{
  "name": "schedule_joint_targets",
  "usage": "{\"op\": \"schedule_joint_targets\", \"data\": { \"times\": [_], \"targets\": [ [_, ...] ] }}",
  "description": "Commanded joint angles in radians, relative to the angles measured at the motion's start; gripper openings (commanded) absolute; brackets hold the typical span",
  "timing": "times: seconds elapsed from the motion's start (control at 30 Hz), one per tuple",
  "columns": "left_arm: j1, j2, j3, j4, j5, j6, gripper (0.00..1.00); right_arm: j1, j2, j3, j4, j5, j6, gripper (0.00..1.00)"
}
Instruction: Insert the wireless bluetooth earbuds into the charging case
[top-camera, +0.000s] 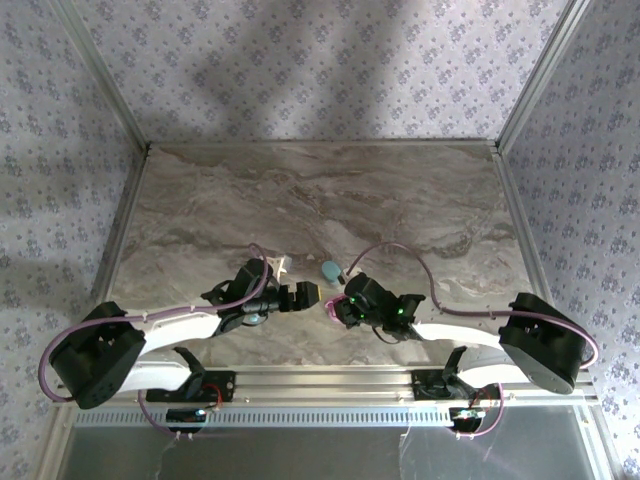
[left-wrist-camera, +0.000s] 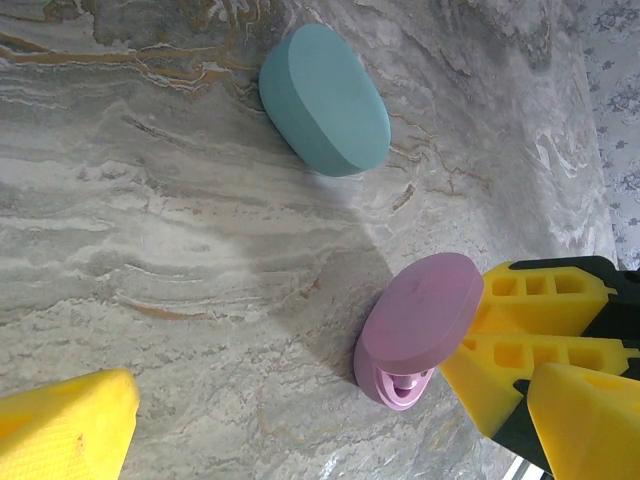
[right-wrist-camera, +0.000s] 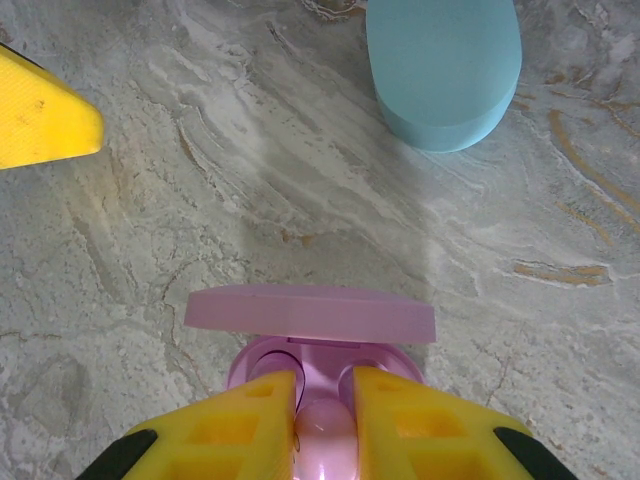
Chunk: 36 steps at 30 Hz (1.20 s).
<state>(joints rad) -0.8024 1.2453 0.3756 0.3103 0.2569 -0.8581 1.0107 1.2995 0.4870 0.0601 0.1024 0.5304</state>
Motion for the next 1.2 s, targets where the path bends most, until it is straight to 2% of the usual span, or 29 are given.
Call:
{"op": "schedule_joint_targets", "data": {
  "times": [0.0,1.17],
  "targets": [
    [-0.012,0.003,0.0,0.006,-0.01,0.0,1.0,0.006,0.012,-0.005,0.006,0.033,-0.006,0.22],
    [-0.031,0.005,0.004,0.002,-0.019,-0.002,1.0,0.006,0.065,-0.036,0.081,0.05,0.008,0.23]
  ]
}}
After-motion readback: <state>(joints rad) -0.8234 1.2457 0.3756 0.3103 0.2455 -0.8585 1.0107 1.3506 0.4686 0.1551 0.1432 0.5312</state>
